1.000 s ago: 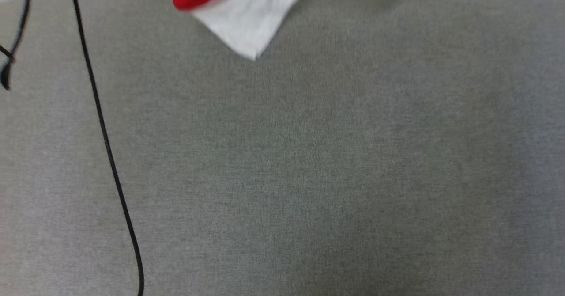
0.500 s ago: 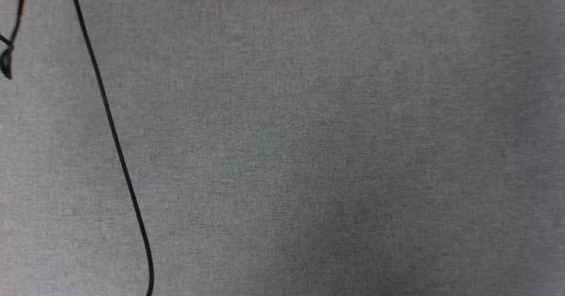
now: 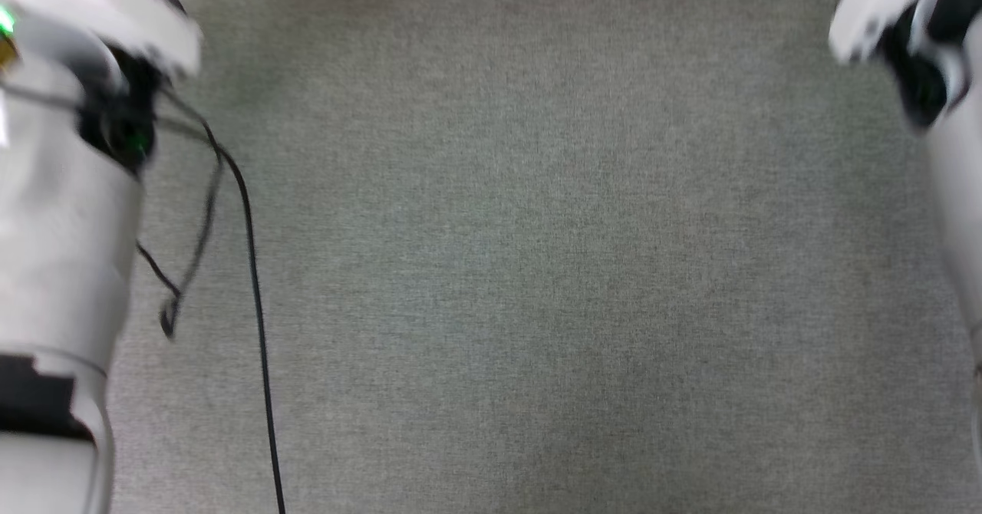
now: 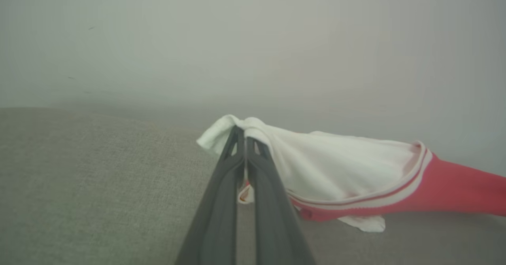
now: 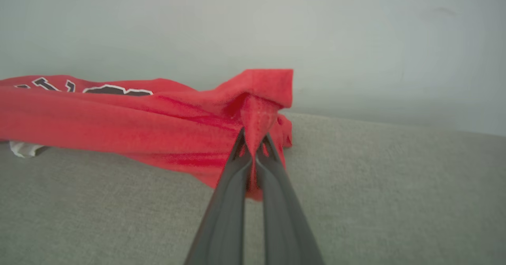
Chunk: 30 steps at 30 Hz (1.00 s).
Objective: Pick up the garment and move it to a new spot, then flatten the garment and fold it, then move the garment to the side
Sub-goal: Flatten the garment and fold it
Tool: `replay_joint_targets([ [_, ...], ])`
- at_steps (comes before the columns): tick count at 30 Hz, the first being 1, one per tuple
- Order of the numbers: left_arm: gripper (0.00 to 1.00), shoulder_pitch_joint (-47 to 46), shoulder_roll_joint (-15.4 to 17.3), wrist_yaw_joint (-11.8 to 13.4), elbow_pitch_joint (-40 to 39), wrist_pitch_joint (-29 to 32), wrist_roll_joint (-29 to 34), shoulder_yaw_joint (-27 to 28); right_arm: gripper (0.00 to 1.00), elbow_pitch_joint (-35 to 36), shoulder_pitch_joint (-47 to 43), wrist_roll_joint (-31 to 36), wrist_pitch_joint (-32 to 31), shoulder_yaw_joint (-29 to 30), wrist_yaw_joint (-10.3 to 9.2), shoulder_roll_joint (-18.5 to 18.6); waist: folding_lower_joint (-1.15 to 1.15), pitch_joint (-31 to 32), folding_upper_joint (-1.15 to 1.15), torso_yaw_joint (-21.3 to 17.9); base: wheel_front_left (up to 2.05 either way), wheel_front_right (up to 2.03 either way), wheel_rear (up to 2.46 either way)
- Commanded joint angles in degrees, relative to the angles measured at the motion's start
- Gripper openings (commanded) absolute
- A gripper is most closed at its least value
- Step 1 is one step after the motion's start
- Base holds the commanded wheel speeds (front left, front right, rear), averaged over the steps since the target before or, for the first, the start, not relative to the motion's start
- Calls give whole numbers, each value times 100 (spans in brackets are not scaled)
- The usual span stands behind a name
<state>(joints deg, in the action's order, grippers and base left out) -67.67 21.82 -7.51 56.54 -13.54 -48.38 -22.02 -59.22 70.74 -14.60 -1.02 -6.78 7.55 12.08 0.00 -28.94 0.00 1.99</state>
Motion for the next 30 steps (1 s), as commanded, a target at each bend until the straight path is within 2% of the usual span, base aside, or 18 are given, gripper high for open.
replay_joint_targets([
  [1,0,284,33,10,-87,-47,-59,-53,0,3,-302,-106,25,-47,-12,143,0,238,0,89,0,0,0],
  [4,0,990,61,12,-313,-111,-212,-149,0,147,-908,-426,138,-218,-12,254,0,477,0,121,0,0,0],
  [10,0,2397,77,11,-784,-170,-117,-292,0,576,-2216,-979,239,-530,-12,406,0,1064,0,130,0,0,0],
  [16,0,3724,69,204,-1401,-174,97,-142,0,1180,-3537,-1322,163,-697,-12,522,0,1654,0,115,0,0,0],
  [22,0,5038,209,625,-2124,-166,13,11,0,1896,-4814,-1481,56,-557,-13,568,0,2239,0,88,0,0,0],
  [30,0,6655,492,1470,-3628,405,-278,116,0,3162,-6482,-1342,-405,53,-15,468,0,2854,0,131,0,0,0],
])
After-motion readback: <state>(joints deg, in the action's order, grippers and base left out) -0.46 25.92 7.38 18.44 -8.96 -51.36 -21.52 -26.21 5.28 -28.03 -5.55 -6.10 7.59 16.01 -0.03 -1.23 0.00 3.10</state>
